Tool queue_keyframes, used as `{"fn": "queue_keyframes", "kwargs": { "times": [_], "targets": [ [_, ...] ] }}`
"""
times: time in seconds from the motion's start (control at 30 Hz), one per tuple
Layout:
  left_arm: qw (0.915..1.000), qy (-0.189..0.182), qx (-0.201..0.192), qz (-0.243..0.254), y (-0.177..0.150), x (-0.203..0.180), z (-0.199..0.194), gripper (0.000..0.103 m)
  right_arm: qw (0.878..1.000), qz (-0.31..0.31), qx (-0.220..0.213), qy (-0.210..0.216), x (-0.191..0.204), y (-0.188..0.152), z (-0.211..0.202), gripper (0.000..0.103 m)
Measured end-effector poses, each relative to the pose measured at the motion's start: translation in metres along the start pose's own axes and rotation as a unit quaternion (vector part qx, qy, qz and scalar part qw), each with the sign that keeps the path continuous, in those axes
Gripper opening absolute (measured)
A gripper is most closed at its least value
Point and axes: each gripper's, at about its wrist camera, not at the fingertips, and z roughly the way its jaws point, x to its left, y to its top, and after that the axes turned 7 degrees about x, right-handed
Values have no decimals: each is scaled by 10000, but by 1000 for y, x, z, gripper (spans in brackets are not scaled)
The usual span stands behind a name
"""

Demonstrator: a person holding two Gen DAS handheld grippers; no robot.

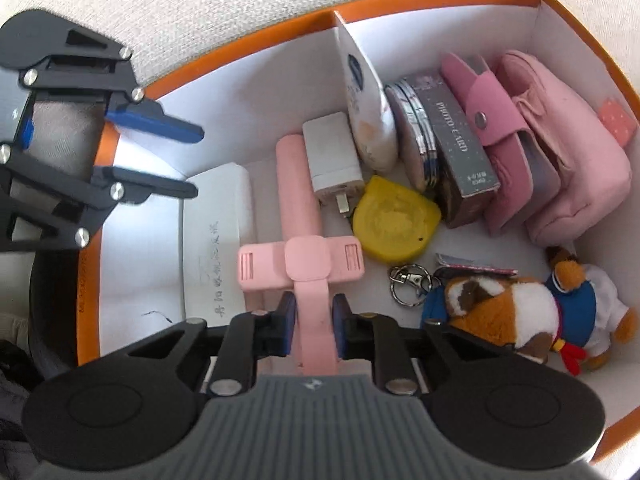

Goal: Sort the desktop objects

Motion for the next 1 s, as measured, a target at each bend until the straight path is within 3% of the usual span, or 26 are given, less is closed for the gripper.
{"fn": "queue_keyframes", "kwargs": {
  "times": [0.27,0.4,0.53,0.73,1.0],
  "targets": [
    [10000,-18,24,8,0,-1,2,32,9893,-1388,10,-460,53,-8,3,20],
    [10000,-36,22,-21,0,0,3,32,9924,-1112,34,-526,59,-4,5,21],
    [10000,-36,25,-76,-2,1,5,32,9938,-1026,52,-431,61,-6,4,35],
    [9999,-63,-69,-132,-6,0,4,32,9954,-833,-131,-444,62,-10,-8,41],
    [9983,-59,-475,-324,-15,-10,-34,32,9946,-661,-356,-716,75,-25,-32,44]
  ]
}}
